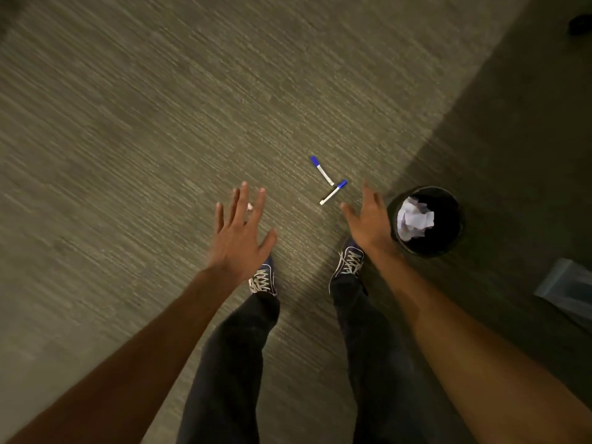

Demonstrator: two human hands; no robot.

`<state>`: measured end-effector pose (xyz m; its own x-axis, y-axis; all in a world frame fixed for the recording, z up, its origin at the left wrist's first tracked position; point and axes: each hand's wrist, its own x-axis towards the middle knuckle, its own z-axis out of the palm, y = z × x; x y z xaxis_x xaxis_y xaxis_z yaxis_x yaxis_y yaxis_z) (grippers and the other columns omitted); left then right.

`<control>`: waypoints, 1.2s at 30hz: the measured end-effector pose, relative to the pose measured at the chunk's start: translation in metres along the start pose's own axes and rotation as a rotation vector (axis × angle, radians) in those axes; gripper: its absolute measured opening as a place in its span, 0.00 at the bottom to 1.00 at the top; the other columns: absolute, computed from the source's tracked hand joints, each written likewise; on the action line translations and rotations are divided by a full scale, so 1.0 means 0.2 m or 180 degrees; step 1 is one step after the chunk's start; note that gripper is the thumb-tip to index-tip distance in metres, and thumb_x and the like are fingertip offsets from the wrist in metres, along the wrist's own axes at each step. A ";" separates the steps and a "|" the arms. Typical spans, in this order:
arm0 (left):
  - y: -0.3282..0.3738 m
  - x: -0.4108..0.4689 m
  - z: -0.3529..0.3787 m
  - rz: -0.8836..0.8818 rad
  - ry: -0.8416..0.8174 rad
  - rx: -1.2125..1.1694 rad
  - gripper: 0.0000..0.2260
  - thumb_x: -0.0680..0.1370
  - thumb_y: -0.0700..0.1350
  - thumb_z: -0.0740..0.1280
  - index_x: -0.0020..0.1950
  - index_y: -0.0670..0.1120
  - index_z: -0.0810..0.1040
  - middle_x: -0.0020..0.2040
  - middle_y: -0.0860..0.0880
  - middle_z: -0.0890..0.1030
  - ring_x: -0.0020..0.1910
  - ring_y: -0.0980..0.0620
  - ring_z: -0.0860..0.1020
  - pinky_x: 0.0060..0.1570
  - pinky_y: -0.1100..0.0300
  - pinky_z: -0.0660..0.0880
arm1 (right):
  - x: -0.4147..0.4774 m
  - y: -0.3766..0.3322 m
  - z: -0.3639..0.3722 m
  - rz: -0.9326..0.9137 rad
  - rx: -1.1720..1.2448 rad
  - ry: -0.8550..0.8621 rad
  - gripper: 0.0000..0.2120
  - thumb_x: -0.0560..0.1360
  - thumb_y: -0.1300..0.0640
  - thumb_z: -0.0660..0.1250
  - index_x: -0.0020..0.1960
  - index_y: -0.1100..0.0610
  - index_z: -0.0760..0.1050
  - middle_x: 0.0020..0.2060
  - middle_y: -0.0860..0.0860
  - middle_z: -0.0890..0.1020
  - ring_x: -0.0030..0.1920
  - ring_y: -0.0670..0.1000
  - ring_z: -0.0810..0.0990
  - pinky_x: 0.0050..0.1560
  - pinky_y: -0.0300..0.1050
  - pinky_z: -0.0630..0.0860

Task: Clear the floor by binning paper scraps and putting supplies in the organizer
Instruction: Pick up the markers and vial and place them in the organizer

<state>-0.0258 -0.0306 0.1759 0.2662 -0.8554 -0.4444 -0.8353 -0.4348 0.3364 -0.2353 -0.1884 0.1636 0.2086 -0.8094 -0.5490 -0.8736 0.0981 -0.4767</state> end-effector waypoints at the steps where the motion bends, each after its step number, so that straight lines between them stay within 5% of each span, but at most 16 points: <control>1: -0.02 0.07 0.10 0.0011 -0.0006 0.0005 0.35 0.79 0.64 0.52 0.82 0.52 0.44 0.82 0.40 0.46 0.81 0.40 0.47 0.77 0.36 0.49 | 0.09 0.06 0.07 0.0054 0.0037 -0.0054 0.29 0.78 0.53 0.69 0.75 0.61 0.64 0.68 0.64 0.72 0.67 0.65 0.72 0.66 0.56 0.69; 7: -0.09 0.52 0.68 0.0097 0.0088 -0.0023 0.35 0.80 0.63 0.54 0.82 0.51 0.47 0.82 0.40 0.48 0.81 0.39 0.50 0.76 0.35 0.53 | 0.64 0.41 0.53 0.0526 0.0374 0.0037 0.20 0.77 0.52 0.70 0.64 0.60 0.73 0.55 0.59 0.83 0.57 0.61 0.80 0.56 0.52 0.75; 17: -0.22 1.03 1.41 0.0094 0.0105 0.0008 0.34 0.82 0.64 0.47 0.82 0.51 0.40 0.82 0.41 0.41 0.81 0.42 0.41 0.78 0.37 0.46 | 1.38 0.89 1.22 0.1298 0.0657 0.0420 0.23 0.73 0.48 0.74 0.60 0.63 0.75 0.57 0.62 0.82 0.58 0.62 0.81 0.57 0.57 0.78; 31: -0.28 1.12 1.54 0.0003 -0.0011 -0.0129 0.34 0.82 0.63 0.50 0.81 0.52 0.36 0.81 0.41 0.38 0.80 0.43 0.39 0.78 0.38 0.45 | 1.60 0.96 1.34 0.1601 0.0704 0.0686 0.19 0.71 0.53 0.73 0.58 0.61 0.76 0.55 0.60 0.82 0.55 0.61 0.81 0.56 0.54 0.79; 36: -0.29 1.12 1.51 -0.0028 0.0027 -0.0119 0.34 0.82 0.63 0.49 0.81 0.52 0.37 0.81 0.41 0.37 0.80 0.43 0.38 0.78 0.38 0.43 | 1.61 0.93 1.28 0.0691 0.0288 0.0671 0.14 0.81 0.56 0.63 0.63 0.62 0.70 0.59 0.60 0.76 0.50 0.55 0.77 0.55 0.57 0.80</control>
<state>-0.0640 -0.1116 -0.1942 0.2779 -0.8537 -0.4404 -0.8143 -0.4525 0.3635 -0.2178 -0.2817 -0.2780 -0.0824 -0.8652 -0.4946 -0.8431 0.3251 -0.4284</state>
